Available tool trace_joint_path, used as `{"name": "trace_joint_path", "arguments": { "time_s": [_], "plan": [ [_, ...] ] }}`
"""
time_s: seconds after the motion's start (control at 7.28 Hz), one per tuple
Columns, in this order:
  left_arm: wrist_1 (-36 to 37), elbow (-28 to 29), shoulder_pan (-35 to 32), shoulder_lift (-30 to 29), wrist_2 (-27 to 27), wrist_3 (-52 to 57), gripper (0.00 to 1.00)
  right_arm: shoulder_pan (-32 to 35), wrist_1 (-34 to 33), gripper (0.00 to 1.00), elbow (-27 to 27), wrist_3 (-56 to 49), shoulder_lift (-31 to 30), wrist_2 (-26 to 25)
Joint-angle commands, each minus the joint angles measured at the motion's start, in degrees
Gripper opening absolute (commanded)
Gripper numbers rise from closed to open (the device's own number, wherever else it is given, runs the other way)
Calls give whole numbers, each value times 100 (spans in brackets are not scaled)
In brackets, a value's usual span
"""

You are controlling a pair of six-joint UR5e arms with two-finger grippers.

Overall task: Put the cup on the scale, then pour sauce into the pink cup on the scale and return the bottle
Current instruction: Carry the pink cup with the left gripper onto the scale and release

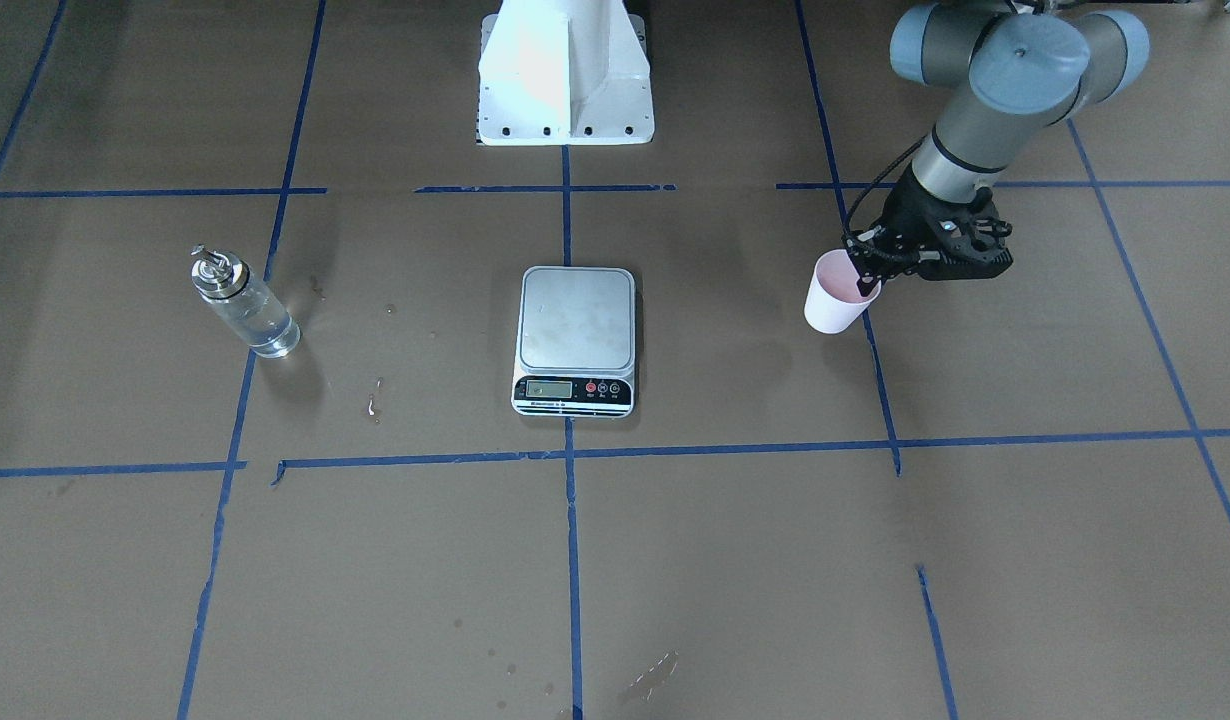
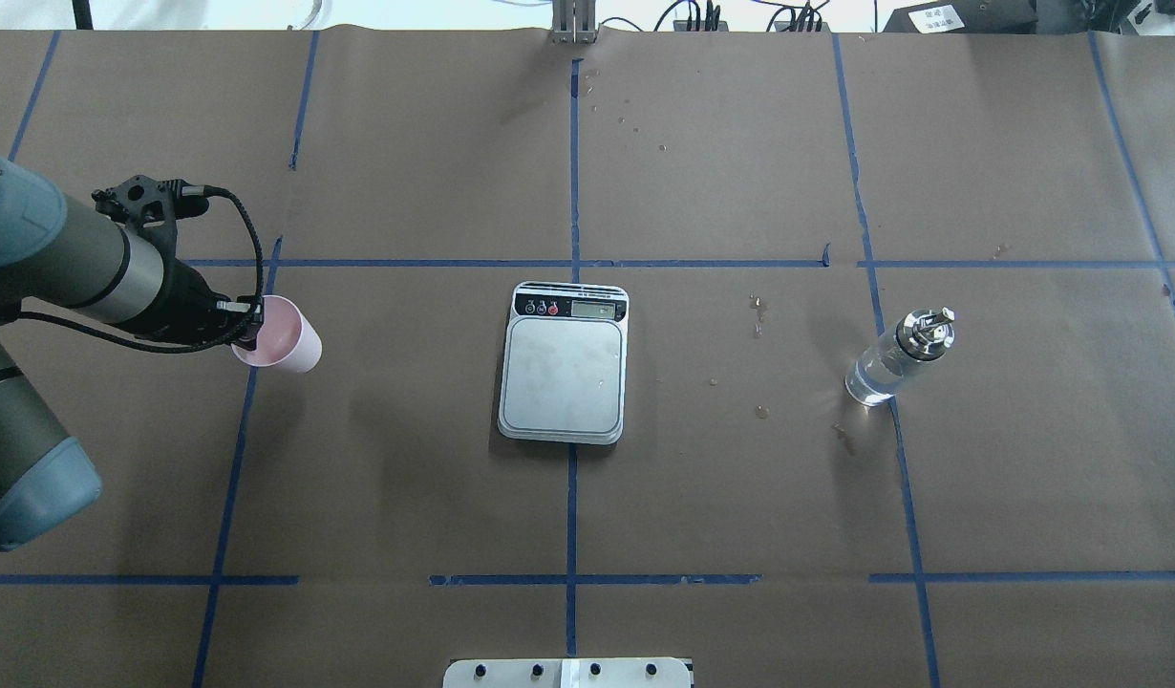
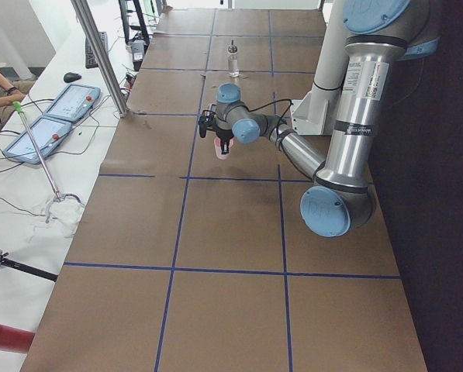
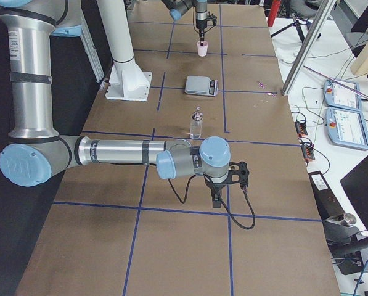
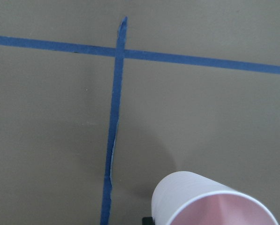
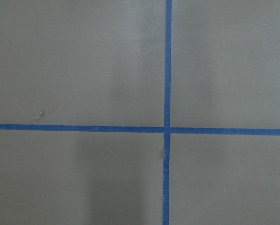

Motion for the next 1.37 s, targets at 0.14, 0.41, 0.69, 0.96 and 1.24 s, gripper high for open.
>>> {"name": "trace_joint_path", "arguments": {
  "time_s": [0.14,0.41,0.69,0.96,1.24],
  "plan": [
    [1707,-90,106,-1874,-18,-1235,0,0,0,100,27,0,5,90],
    [1542,761,588,-2763,51,-2520,0,0,9,100,35,0,5,205],
    [999,1349,1062,-3082,603,-3312,0,0,9,100,44,0,14,205],
    [646,1862,1310,-3171,868,-3518,0,0,9,100,62,9,23,205],
    [627,2004,1319,-3224,852,-3466,0,0,8,100,88,9,23,205]
  ]
}}
